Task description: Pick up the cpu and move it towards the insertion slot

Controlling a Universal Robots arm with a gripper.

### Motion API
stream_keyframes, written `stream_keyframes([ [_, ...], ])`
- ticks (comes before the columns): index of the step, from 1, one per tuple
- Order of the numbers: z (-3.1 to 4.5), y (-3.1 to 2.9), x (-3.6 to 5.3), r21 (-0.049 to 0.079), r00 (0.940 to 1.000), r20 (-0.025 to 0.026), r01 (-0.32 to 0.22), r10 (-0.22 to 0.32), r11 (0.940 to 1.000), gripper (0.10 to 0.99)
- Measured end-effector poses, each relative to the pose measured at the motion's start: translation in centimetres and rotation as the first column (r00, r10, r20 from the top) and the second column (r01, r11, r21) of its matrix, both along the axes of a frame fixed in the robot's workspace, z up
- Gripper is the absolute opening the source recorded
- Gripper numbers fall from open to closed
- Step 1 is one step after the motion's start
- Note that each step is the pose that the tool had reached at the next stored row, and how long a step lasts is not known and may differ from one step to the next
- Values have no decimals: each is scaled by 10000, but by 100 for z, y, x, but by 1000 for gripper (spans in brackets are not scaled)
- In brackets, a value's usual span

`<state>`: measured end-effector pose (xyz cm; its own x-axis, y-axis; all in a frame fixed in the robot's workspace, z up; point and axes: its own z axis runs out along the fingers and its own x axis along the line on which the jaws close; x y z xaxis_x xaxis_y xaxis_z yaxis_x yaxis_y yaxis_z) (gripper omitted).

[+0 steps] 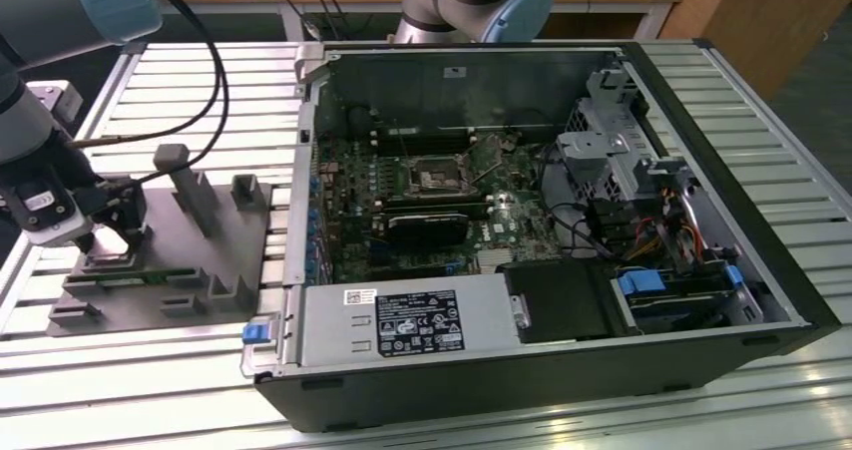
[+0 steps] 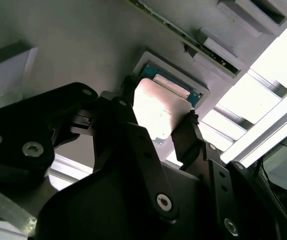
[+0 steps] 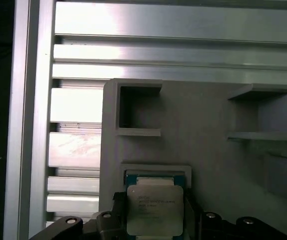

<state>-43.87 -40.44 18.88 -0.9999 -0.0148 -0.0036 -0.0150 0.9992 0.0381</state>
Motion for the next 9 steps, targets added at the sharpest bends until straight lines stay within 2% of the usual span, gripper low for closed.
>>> stream_keyframes([
  [6, 20, -1, 0, 2, 10000, -1, -1, 1, 10000, 545],
  [9, 56, 0, 0, 1, 10000, -2, 0, 0, 10000, 545],
])
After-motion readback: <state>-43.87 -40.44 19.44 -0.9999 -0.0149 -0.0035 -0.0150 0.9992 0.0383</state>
